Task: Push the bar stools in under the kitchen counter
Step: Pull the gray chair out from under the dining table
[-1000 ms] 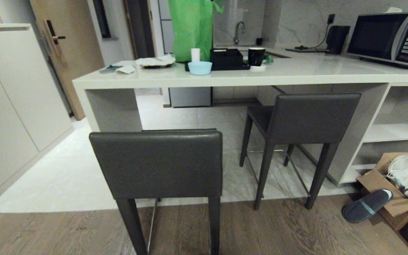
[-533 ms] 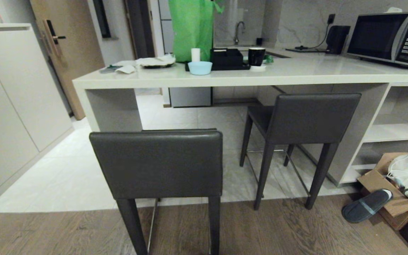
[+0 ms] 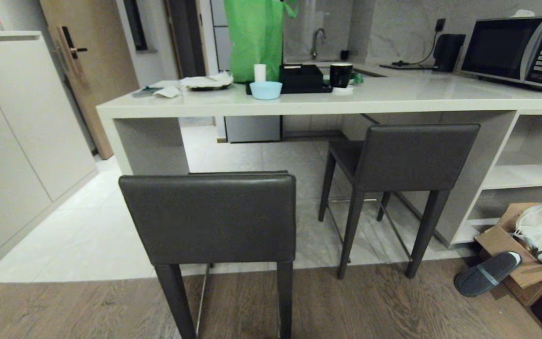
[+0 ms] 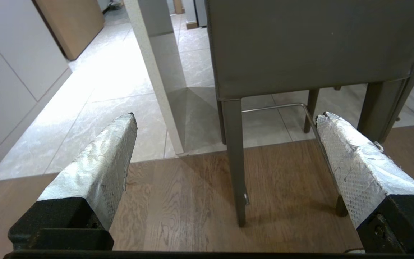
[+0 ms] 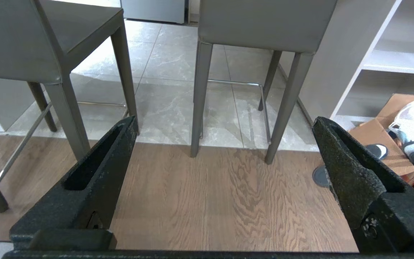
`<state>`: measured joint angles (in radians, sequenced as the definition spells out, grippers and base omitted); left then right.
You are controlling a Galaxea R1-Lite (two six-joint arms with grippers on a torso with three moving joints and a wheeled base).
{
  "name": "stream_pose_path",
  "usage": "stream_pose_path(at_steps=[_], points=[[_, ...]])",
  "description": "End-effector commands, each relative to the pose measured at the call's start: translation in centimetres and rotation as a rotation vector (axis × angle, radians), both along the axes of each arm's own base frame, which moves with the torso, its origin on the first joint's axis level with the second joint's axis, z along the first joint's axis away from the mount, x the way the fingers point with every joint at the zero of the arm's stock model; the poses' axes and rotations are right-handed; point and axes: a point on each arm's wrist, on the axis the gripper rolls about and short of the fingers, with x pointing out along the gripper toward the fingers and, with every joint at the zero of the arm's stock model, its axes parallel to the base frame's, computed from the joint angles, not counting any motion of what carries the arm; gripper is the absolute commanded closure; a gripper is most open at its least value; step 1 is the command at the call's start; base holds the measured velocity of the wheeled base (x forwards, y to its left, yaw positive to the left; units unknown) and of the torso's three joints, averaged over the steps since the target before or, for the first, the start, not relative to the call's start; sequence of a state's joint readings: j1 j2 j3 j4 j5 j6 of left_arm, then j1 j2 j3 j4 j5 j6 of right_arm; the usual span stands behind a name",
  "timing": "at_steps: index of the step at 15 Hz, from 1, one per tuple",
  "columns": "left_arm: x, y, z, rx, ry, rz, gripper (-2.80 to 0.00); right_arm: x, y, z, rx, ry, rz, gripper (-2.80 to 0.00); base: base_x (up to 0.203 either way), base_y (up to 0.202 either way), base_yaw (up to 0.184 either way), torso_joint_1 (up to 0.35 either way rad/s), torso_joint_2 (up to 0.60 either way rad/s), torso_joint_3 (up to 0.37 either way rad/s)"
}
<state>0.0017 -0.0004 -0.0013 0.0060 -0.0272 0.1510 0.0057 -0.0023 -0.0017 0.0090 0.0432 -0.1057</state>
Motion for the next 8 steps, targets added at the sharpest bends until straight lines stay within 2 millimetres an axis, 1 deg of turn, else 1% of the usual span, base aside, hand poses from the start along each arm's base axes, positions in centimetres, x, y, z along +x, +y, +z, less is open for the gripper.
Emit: stream_pose_path(at_steps=[1, 4, 8], points=[[0.05, 0.0, -0.1, -0.011, 0.005, 0.004, -2.8, 0.01, 0.0, 0.01, 0.0, 0.0, 0.002, -2.8, 0.0, 0.0, 0.0, 0.0, 0.0, 0.0], [0.05, 0.05, -0.07, -0.112, 0.003, 0.027, -2.8, 0.01, 0.01, 0.01, 0.0, 0.0, 0.003, -2.8, 0.0, 0.0, 0.0, 0.0, 0.0, 0.0], [0.05, 0.06, -0.04, -0.126, 0.001, 0.026, -2.8, 0.01, 0.01, 0.01, 0.003, 0.0, 0.003, -2.8, 0.0, 0.0, 0.0, 0.0, 0.0, 0.0]])
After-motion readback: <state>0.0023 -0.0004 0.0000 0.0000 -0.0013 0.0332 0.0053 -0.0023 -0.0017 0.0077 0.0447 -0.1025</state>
